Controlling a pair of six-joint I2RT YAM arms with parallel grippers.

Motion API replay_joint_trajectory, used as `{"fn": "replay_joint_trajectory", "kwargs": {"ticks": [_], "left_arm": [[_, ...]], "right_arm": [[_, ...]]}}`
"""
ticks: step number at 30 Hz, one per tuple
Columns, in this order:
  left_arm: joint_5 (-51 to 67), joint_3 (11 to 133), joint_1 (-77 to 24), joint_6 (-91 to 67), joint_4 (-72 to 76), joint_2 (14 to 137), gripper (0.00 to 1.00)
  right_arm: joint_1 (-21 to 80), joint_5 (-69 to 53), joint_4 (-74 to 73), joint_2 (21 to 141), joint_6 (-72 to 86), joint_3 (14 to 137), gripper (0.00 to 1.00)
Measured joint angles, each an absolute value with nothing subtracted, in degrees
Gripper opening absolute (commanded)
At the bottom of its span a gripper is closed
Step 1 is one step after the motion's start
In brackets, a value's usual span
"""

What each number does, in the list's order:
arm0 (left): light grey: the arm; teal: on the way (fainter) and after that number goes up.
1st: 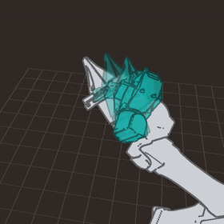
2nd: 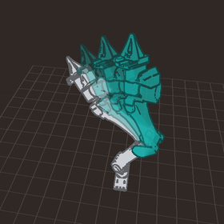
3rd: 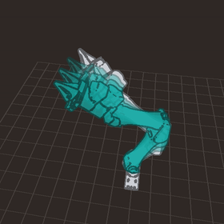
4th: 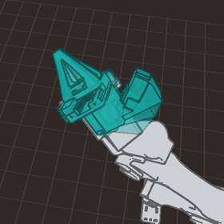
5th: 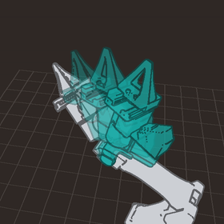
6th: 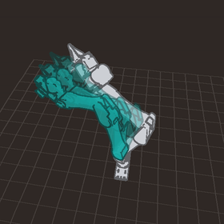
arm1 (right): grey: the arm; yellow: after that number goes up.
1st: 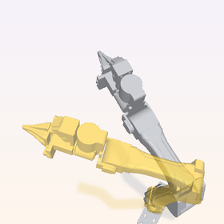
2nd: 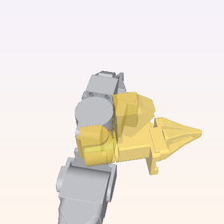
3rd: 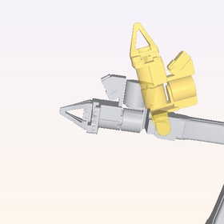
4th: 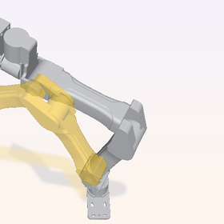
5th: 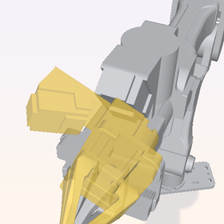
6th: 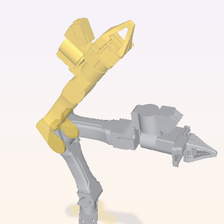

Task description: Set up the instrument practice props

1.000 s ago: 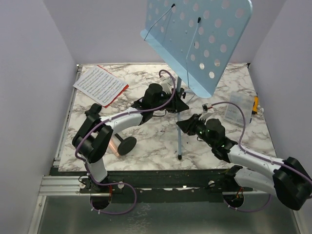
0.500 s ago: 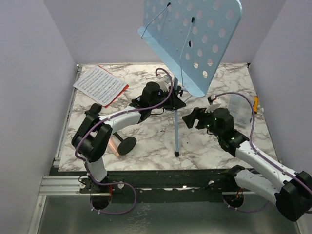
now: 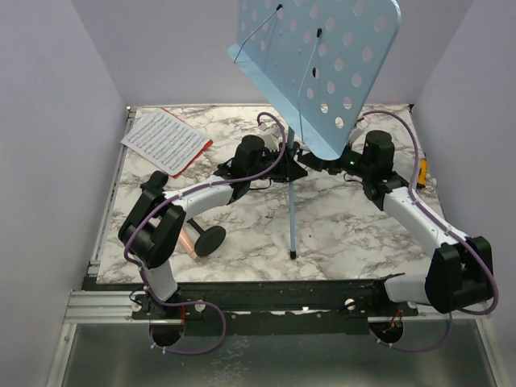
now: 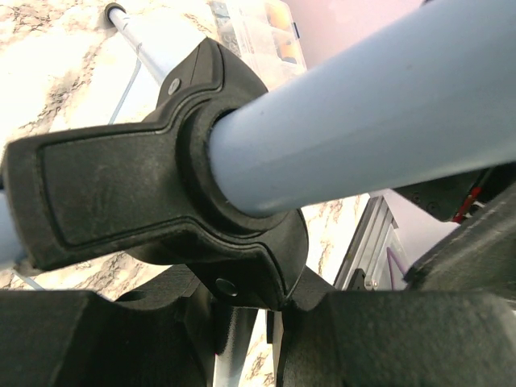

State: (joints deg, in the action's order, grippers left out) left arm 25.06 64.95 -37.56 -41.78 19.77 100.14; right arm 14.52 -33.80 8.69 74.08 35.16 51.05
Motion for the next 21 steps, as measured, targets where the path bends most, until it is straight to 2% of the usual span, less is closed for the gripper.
{"fn": "replay_joint_trajectory", "kwargs": {"ticks": [8, 17, 18, 20, 21], "left_arm": [[25.08, 65.01, -37.56, -41.78, 19.62, 100.14, 0.0], [25.1, 65.04, -37.56, -41.8, 19.62, 100.12, 0.0], [25.1, 65.04, -37.56, -41.8, 19.62, 100.12, 0.0], [25.1, 65.04, -37.56, -41.8, 19.59, 100.12, 0.0], [25.1, 65.04, -37.56, -41.8, 19.62, 100.12, 0.0]], "right_arm": [[13.26, -37.98, 12.27, 80.86, 44.86, 52.25, 0.48], [11.88, -41.36, 17.06, 85.38, 51.81, 53.49, 0.46], [11.88, -41.63, 17.23, 85.71, 52.21, 53.89, 0.43], [11.88, -41.89, 17.93, 86.37, 52.99, 54.48, 0.27], [11.88, -42.11, 18.35, 86.65, 53.43, 54.65, 0.15]]}}
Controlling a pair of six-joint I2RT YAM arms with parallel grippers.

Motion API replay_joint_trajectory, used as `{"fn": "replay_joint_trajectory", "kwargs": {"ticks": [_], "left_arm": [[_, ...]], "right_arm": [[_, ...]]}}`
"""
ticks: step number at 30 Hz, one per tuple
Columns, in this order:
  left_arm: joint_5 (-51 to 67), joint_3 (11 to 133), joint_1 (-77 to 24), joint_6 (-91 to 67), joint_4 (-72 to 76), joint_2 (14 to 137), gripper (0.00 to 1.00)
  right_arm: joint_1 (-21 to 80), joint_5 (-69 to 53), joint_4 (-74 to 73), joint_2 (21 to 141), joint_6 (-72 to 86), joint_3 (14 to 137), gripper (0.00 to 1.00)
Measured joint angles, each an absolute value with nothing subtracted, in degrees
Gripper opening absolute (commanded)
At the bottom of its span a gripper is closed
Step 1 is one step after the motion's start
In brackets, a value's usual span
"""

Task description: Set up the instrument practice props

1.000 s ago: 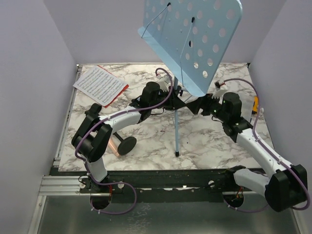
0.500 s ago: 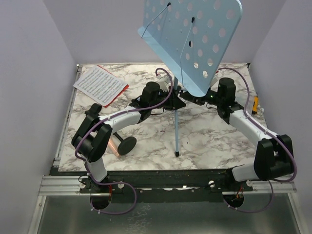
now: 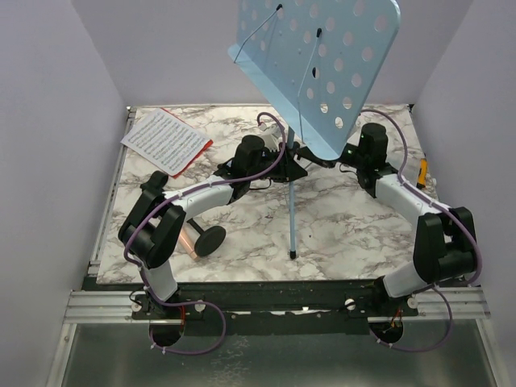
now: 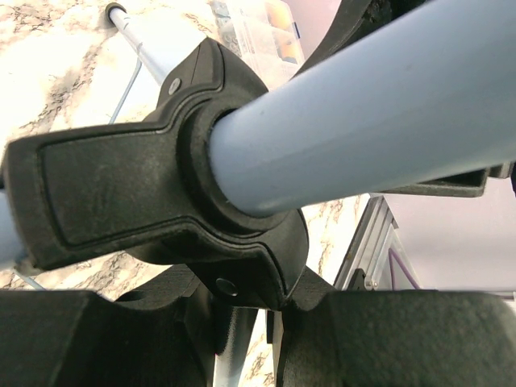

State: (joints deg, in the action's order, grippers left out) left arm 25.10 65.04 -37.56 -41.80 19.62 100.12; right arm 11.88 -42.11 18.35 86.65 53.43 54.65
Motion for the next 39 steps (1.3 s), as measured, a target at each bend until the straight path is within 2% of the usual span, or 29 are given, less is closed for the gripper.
{"fn": "replay_joint_trajectory", "kwargs": {"ticks": [1, 3, 8, 15, 18, 22, 24, 25, 29, 33, 36, 39], "left_arm": [[25.1, 65.04, -37.56, -41.8, 19.59, 100.12, 0.0], [25.1, 65.04, -37.56, -41.82, 19.59, 100.12, 0.0], [25.12, 65.04, -37.56, -41.87, 19.53, 100.05, 0.0], [26.09, 65.04, -38.11, -41.6, 18.65, 100.03, 0.0], [26.11, 65.01, -38.33, -41.56, 18.68, 100.03, 0.0], [26.09, 65.01, -38.3, -41.54, 18.65, 100.01, 0.0], [26.09, 65.01, -38.3, -41.54, 18.61, 99.98, 0.0], [25.91, 65.04, -38.28, -41.54, 18.57, 99.96, 0.0], [25.74, 65.01, -37.76, -41.52, 18.46, 99.88, 0.0], [25.71, 65.01, -37.69, -41.52, 18.37, 99.83, 0.0], [25.65, 65.01, -37.69, -41.5, 18.33, 99.81, 0.0], [25.61, 65.01, -37.69, -41.47, 18.24, 99.77, 0.0]], "right_arm": [[11.88, -42.44, 18.74, 86.89, 54.3, 54.76, 0.08], [11.77, -43.07, 19.42, 87.31, 56.23, 54.87, 0.01], [10.59, -45.15, 22.28, 89.06, 68.93, 53.25, 0.01], [9.91, -46.09, 53.67, 94.02, 104.31, 39.97, 0.0], [9.76, -46.19, 58.0, 95.44, 110.67, 38.98, 0.08], [9.54, -47.66, 60.36, 96.77, 113.69, 39.07, 0.31], [8.75, -48.99, 60.49, 96.49, 112.44, 39.05, 0.46], [8.16, -49.25, 60.36, 96.05, 111.63, 38.89, 0.5], [4.86, -51.66, 59.9, 92.31, 103.7, 37.23, 0.56], [1.54, -55.64, 57.49, 88.47, 88.95, 36.67, 0.67], [0.64, -55.66, 46.19, 84.51, 71.37, 37.85, 0.72], [0.69, -52.75, 35.83, 80.31, 53.54, 39.27, 0.73]]}}
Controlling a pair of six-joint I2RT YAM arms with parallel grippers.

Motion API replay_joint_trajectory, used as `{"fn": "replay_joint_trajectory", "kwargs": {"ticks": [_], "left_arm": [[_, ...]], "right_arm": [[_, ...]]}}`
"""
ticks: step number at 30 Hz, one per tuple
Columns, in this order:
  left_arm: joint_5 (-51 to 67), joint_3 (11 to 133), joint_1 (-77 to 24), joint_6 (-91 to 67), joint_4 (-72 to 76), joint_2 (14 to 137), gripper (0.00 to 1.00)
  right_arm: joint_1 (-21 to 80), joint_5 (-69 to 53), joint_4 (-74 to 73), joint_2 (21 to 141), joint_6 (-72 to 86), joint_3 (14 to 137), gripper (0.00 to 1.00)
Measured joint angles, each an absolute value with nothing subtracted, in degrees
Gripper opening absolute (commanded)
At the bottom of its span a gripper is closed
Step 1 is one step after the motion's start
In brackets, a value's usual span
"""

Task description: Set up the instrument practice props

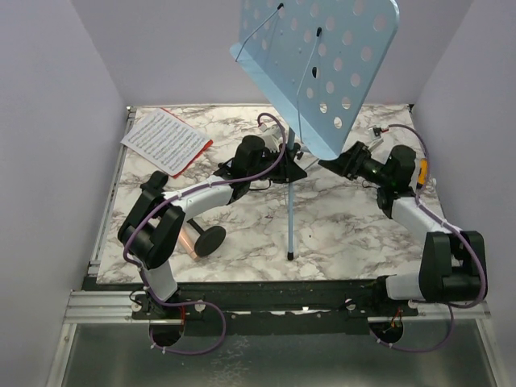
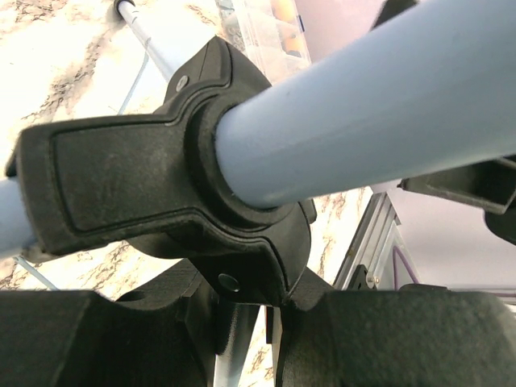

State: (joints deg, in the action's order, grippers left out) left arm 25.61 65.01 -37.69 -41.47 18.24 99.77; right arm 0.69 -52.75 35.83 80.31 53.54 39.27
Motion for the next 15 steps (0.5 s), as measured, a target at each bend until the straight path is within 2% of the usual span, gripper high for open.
{"fn": "replay_joint_trajectory", "kwargs": {"ticks": [2, 4, 8, 15], "left_arm": [[25.54, 65.04, -37.69, -41.43, 18.15, 99.72, 0.0], [25.5, 65.04, -37.69, -41.32, 18.0, 99.63, 0.0], [25.47, 65.04, -37.67, -41.3, 17.96, 99.63, 0.0], [25.52, 65.01, -37.67, -41.34, 17.98, 99.63, 0.0]], "right_arm": [[0.78, -51.13, 33.23, 77.14, 44.56, 38.81, 0.74], [0.78, -50.54, 33.93, 74.02, 38.06, 37.3, 0.8], [1.19, -49.76, 38.72, 68.99, 25.98, 33.06, 0.77], [5.72, -49.71, 36.75, 71.53, 4.45, 40.71, 0.78]]}}
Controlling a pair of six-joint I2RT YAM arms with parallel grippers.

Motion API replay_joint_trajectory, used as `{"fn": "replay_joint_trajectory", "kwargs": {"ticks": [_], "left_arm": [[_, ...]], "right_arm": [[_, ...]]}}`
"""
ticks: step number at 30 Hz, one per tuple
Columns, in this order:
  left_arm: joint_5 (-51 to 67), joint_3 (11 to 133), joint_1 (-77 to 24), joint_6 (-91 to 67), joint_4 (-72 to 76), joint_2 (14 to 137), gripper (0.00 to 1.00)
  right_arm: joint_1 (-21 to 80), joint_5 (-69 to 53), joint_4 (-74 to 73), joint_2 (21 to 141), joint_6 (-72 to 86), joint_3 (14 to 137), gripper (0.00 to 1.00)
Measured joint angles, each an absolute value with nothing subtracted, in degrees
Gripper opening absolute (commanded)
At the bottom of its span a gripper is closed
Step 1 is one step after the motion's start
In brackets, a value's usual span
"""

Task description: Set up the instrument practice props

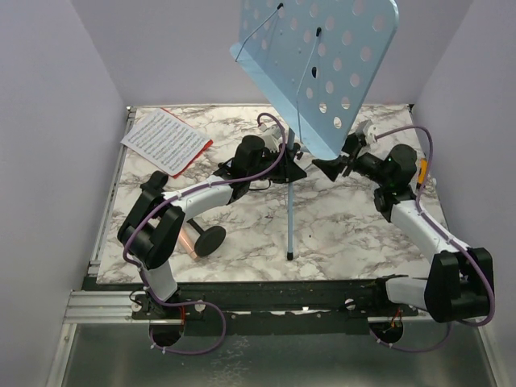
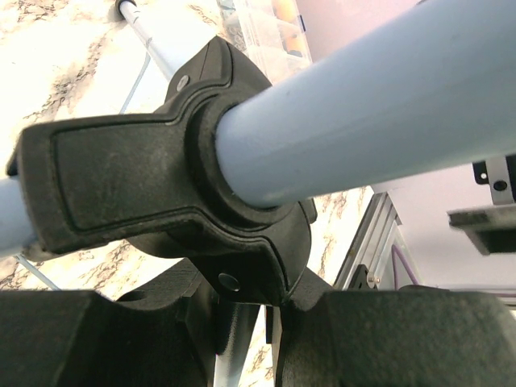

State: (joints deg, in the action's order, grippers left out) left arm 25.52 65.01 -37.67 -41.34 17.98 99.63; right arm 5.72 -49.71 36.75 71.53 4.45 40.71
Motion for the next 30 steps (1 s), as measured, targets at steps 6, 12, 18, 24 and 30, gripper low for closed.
{"fn": "replay_joint_trajectory", "kwargs": {"ticks": [6, 12, 18, 24, 30], "left_arm": [[25.5, 65.01, -37.67, -41.36, 17.89, 99.53, 0.0], [25.52, 65.01, -37.67, -41.36, 17.91, 99.53, 0.0], [25.52, 65.01, -37.67, -41.36, 17.89, 99.5, 0.0], [25.52, 65.01, -37.67, -41.36, 17.87, 99.5, 0.0], [25.5, 65.01, -37.43, -41.39, 17.85, 99.48, 0.0]], "right_arm": [[12.32, -49.67, 36.75, 72.99, -13.72, 41.89, 0.74], [14.28, -47.86, 37.34, 76.2, -21.98, 41.93, 0.64], [14.26, -46.33, 37.63, 77.73, -25.54, 41.95, 0.59], [14.26, -47.03, 38.98, 78.22, -25.78, 41.95, 0.57], [14.74, -47.68, 39.57, 80.05, -25.1, 43.16, 0.53]]}}
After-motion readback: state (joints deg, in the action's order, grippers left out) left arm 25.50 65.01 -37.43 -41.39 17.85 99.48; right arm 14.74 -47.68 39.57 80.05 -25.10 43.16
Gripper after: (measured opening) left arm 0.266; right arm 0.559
